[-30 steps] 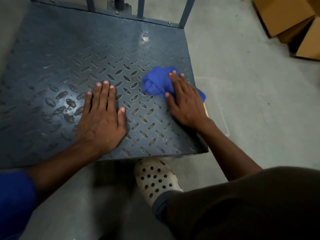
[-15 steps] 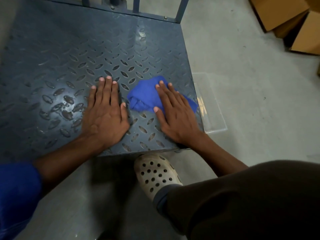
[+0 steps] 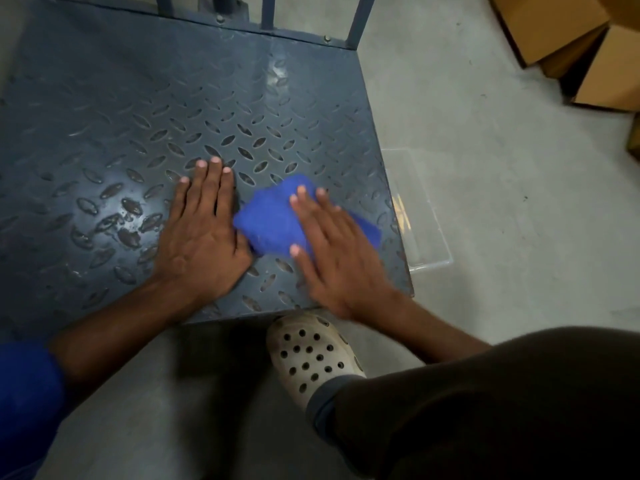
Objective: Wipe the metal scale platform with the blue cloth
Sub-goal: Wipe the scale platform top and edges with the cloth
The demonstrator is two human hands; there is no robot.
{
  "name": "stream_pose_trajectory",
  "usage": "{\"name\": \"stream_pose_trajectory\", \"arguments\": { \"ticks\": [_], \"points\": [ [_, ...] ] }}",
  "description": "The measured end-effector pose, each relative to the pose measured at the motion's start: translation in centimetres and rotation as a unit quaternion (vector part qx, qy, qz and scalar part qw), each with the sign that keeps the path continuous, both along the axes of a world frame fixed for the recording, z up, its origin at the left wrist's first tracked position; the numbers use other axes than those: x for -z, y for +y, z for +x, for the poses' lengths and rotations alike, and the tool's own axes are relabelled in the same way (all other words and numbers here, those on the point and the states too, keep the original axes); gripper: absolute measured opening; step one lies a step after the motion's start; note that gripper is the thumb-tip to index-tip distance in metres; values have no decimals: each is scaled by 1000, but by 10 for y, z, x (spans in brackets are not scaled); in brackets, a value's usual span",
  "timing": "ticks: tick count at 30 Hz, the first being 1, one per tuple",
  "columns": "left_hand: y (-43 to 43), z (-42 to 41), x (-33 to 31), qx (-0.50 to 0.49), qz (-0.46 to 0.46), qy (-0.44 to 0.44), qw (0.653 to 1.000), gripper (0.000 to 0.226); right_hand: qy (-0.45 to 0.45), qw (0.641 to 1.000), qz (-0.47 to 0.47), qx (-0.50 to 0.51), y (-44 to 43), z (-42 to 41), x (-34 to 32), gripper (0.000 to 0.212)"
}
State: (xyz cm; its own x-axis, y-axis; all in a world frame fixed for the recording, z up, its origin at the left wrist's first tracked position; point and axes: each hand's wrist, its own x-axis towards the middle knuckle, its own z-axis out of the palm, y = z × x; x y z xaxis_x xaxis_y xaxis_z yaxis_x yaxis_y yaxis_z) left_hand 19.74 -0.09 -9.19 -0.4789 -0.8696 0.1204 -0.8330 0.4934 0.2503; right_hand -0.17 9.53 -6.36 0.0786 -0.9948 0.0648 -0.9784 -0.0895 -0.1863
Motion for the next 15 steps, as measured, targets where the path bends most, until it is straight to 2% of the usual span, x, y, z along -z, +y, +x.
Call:
{"name": "stream_pose_trajectory", "arguments": {
  "ticks": [1,3,7,9,11,15],
  "points": [
    [-1,3,0,8,0,6,1000,78,8,1000,18,-24,25,4,0,63],
    [-3,6,-1,10,6,2,1000,75,10,999,42,-10,50,-17,-5,64],
    [-1,1,-1,3,-2,-15,1000,75,-2,987,36,154,17,-84,-7,68],
    [0,-5,-1,-6,-5,-14,1000,75,-6,980,26,195,-8,-81,-4,67],
    [-2,-9,0,-13,-8,-9,1000,75,7,988,15,155,-10,-52,1,65],
    [-7,-2,3,13,-9,15,1000,76,39,999,31,-8,45,8,-1,64]
  ]
}}
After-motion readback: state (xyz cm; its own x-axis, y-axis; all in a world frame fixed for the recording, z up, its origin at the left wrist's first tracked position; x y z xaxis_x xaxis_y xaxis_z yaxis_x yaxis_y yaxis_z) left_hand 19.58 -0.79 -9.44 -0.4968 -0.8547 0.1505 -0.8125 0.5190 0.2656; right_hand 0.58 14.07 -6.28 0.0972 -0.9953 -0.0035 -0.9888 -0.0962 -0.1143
